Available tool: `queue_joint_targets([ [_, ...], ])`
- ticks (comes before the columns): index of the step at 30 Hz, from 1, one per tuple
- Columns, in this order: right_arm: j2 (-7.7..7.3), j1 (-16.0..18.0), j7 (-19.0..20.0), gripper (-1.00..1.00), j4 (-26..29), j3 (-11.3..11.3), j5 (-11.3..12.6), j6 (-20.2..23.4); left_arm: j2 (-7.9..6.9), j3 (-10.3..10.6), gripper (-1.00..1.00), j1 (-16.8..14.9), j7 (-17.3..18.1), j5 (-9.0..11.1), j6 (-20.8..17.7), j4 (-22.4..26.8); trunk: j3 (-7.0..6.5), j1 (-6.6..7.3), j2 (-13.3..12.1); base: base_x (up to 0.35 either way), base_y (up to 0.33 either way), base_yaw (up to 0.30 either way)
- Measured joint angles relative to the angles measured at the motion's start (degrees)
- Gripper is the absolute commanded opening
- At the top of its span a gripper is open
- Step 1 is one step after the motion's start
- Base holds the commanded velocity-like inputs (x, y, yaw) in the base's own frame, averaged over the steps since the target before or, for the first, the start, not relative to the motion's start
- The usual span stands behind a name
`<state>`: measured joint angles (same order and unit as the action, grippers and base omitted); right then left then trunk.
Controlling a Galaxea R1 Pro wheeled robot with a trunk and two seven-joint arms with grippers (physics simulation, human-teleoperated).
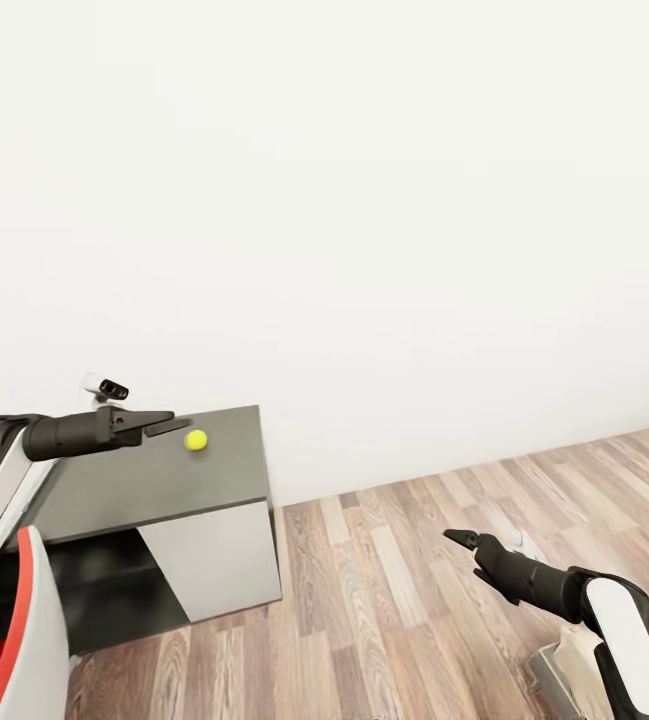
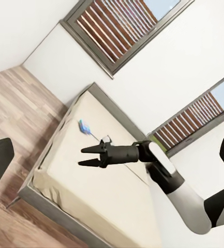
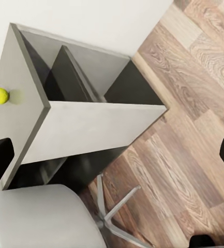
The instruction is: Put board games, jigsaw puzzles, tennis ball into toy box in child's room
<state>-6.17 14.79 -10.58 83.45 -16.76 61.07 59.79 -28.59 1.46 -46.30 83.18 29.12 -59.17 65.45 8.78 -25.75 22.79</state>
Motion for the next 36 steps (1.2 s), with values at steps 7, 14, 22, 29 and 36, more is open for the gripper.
queue_joint_targets([
  [7, 0.01, 0.0, 0.0, 1.00, 0.0, 0.0, 0.0, 0.0, 0.00, 0.0, 1.00, 0.0, -0.3, 0.0, 0.0, 0.0, 0.37, 0.00, 0.0, 0.000, 0.000, -0.146],
  [14, 0.01, 0.0, 0.0, 1.00, 0.0, 0.1, 0.0, 0.0, 0.00, 0.0, 1.00, 0.2, -1.4, 0.0, 0.0, 0.0, 0.75, 0.00, 0.0, 0.000, 0.000, -0.140],
  [22, 0.01, 0.0, 0.1, 1.00, 0.3, 0.2, 0.0, 0.0, 0.00, 0.0, 1.00, 0.5, -2.4, -0.2, 0.6, -4.0, 1.06, 0.00, 0.0, 0.000, 0.000, -0.071],
  [29, -0.05, 0.0, 1.9, 1.00, 0.4, 0.2, 0.1, 0.0, 0.04, 1.1, 1.00, 0.5, -2.5, -0.3, 3.5, -8.0, 1.08, 0.00, 0.0, 0.000, 0.000, -0.156],
  [36, -0.08, 0.0, 2.7, 1.00, 0.4, 0.3, 0.0, 0.0, 0.02, 1.4, 1.00, 0.5, -2.5, -0.4, 3.9, -8.4, 1.08, 0.00, 0.0, 0.000, 0.000, -0.266],
])
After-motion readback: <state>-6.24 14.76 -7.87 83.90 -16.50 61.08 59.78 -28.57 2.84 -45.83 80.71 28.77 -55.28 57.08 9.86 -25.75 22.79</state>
